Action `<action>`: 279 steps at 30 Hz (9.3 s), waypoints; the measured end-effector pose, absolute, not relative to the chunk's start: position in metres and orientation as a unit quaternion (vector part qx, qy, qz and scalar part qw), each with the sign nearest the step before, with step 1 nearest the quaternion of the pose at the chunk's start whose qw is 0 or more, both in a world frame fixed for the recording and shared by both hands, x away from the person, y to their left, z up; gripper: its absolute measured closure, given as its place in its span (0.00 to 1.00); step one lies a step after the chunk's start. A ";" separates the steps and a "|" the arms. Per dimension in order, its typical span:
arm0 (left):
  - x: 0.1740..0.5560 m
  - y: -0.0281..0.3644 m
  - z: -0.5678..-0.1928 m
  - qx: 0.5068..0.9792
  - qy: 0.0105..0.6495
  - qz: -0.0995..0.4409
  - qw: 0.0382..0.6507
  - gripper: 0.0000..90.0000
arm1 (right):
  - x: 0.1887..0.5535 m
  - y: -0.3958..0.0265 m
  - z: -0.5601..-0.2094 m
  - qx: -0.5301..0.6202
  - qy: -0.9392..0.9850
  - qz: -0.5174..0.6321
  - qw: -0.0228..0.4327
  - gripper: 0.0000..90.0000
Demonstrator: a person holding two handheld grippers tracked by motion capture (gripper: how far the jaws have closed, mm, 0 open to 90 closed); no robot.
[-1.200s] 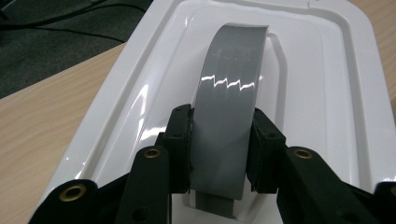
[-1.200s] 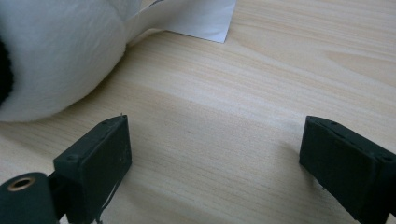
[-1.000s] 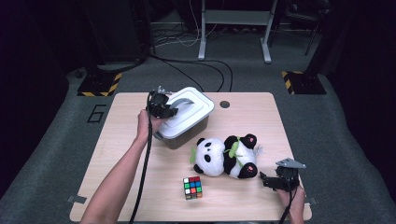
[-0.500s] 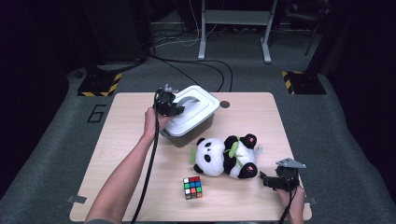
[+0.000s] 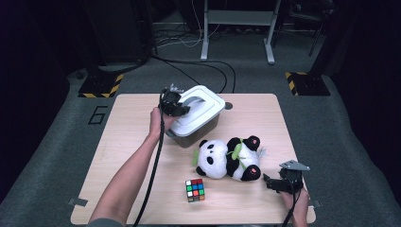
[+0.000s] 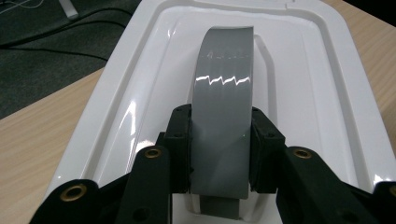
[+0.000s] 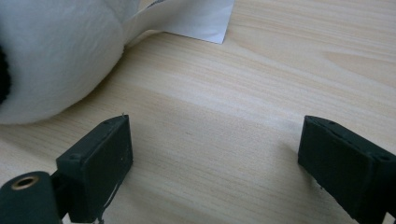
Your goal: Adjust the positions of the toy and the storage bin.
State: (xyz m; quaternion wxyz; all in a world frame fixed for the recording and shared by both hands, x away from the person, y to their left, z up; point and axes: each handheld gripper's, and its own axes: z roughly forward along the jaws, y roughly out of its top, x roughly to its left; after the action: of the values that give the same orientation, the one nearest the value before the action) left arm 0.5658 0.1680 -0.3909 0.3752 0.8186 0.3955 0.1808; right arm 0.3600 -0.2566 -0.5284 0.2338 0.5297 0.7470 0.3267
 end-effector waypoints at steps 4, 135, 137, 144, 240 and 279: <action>0.564 0.168 -0.388 0.818 0.398 0.180 0.375 0.53 | 0.360 -0.257 -0.528 0.531 0.746 0.327 0.234 0.11; 0.331 0.162 -0.494 0.882 0.225 0.103 0.401 0.38 | 0.360 -0.256 -0.528 0.531 0.745 0.327 0.235 0.11; 0.331 0.166 -0.493 0.880 0.230 0.106 0.401 0.38 | 0.360 -0.256 -0.528 0.531 0.746 0.327 0.235 0.11; 0.335 0.182 -0.492 0.871 0.251 0.111 0.408 0.38 | 0.360 -0.256 -0.528 0.531 0.745 0.327 0.235 0.11; 0.479 0.403 -0.501 0.677 0.630 0.251 0.286 0.38 | 0.362 -0.251 -0.529 0.525 0.757 0.321 0.220 0.00; 0.484 0.302 -0.387 0.764 0.486 0.213 0.366 0.00 | 0.362 -0.252 -0.529 0.525 0.756 0.320 0.222 0.00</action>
State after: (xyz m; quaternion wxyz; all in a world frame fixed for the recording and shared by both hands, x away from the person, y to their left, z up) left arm 0.4841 0.3017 -0.3866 0.3663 0.7643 0.4859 0.2134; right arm 0.3623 -0.2518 -0.5294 0.2217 0.5253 0.7565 0.3203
